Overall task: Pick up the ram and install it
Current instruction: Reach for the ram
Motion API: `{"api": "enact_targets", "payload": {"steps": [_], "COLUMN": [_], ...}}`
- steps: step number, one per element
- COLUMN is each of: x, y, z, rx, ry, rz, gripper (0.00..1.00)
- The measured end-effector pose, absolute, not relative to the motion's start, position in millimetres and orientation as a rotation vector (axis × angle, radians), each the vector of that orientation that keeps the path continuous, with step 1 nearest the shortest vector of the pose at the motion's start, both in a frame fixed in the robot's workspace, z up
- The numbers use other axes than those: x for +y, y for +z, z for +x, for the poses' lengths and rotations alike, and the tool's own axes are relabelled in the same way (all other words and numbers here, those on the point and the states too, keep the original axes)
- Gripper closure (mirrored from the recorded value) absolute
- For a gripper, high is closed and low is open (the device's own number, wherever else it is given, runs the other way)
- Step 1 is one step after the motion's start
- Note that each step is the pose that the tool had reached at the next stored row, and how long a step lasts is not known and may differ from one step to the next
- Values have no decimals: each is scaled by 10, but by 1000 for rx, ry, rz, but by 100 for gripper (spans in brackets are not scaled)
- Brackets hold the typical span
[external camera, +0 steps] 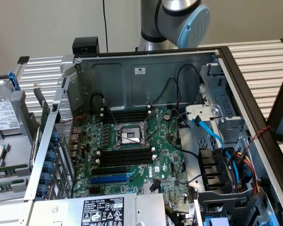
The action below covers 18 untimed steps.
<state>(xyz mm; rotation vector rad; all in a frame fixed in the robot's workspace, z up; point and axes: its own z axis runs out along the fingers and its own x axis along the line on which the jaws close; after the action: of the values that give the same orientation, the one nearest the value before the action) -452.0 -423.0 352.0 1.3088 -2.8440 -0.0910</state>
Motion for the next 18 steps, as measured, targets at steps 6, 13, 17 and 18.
{"api": "enact_targets", "payload": {"steps": [6,13,17,18], "x": [-4231,-4230,-4230,-4230], "y": [3513,3503,3501,3500], "z": [-4520,-4520,-4520,-4520], "rx": [-2766,-2684,-2638,-2626], "ry": [-89,-70,-64,-62], "rz": [1462,1643,1727,1749], "gripper": [69,69,69,69]}}
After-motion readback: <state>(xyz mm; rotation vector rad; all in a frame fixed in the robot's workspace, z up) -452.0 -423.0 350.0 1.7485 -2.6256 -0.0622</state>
